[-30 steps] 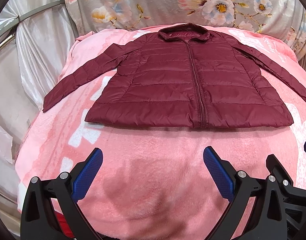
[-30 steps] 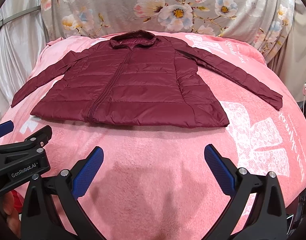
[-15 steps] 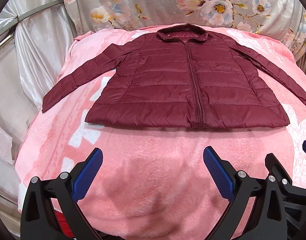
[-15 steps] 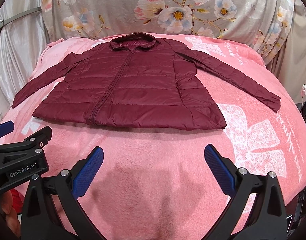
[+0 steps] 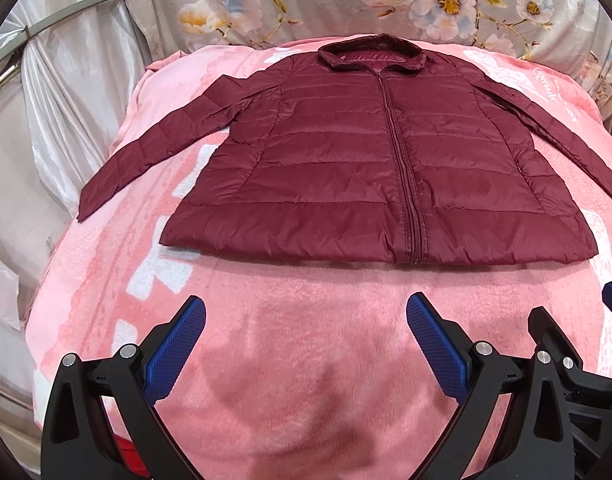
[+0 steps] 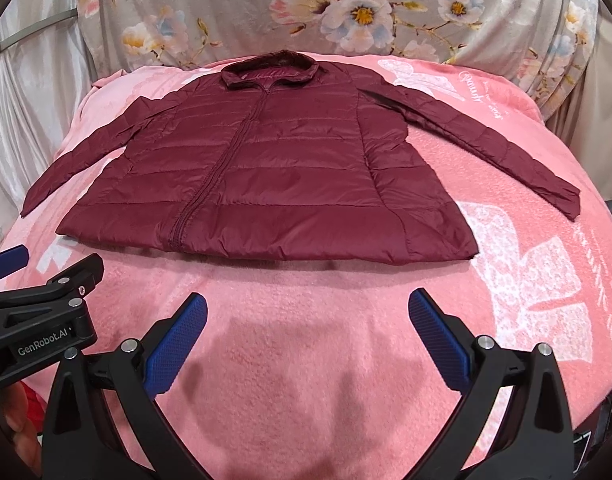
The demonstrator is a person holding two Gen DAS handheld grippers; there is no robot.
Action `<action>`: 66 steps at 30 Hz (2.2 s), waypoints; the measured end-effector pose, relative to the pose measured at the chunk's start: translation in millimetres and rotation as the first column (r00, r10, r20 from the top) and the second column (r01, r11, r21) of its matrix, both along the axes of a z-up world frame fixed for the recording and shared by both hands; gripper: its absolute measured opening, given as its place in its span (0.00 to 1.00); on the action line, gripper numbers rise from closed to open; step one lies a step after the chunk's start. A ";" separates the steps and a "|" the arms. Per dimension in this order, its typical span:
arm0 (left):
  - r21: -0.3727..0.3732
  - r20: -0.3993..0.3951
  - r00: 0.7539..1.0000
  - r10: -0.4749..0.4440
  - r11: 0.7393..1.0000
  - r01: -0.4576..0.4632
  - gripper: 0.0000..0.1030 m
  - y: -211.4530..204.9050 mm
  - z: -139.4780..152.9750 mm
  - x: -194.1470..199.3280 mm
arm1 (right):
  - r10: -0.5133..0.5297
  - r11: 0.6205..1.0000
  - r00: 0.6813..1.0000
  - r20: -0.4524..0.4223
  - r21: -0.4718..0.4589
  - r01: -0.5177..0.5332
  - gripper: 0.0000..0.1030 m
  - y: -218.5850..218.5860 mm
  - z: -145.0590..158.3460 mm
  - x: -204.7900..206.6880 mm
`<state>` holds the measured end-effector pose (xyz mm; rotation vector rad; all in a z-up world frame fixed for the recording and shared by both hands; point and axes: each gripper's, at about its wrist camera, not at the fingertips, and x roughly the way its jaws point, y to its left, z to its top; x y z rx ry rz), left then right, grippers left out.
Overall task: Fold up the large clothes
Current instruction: 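Grasp the jacket sleeve with the right tool and fold it across the body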
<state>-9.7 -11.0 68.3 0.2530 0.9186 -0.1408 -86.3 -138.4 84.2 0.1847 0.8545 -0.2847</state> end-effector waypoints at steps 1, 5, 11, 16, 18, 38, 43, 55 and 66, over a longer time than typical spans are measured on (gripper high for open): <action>-0.005 -0.002 1.000 0.003 1.000 -0.003 0.95 -0.3 -1.4 3.8 | -0.006 1.000 1.000 0.012 -0.001 0.006 0.95 -4.1 -1.1 1.8; -0.027 0.005 1.000 0.031 0.999 -0.031 0.95 3.9 -5.4 22.5 | -0.086 0.996 0.995 0.055 -0.017 0.087 0.95 -40.5 -2.5 8.2; -0.073 0.001 0.997 0.075 0.995 -0.075 0.95 18.4 -8.4 58.3 | -0.345 0.938 0.933 0.099 -0.002 0.347 0.95 -171.0 -3.2 12.2; -0.052 0.033 0.991 0.130 0.990 -0.128 0.95 31.2 -10.9 89.8 | -0.583 0.808 0.807 0.089 0.166 0.566 0.95 -294.9 -19.2 -3.6; -0.056 0.040 0.987 0.153 0.987 -0.150 0.95 37.3 -11.4 102.0 | -0.656 0.743 0.751 0.074 0.236 0.626 0.95 -331.6 -28.4 -12.5; -0.061 0.032 0.928 0.372 0.927 -0.369 0.95 105.8 -22.9 199.7 | -0.575 0.817 0.763 0.295 0.249 0.520 0.07 -362.4 31.4 107.8; -0.084 0.021 0.917 0.398 0.915 -0.395 0.95 114.6 -22.8 214.3 | -0.195 0.979 0.905 0.378 0.128 0.157 0.07 -238.1 82.7 210.3; -0.176 -0.038 0.938 0.344 0.922 -0.345 0.95 121.1 -24.9 239.7 | 0.413 0.903 0.897 0.156 0.056 -0.425 0.19 23.4 0.7 330.7; -0.425 -0.156 0.980 0.120 0.888 -0.176 0.95 65.6 -13.5 282.0 | 0.265 0.938 0.937 0.228 0.165 -0.305 0.54 -62.6 16.9 293.5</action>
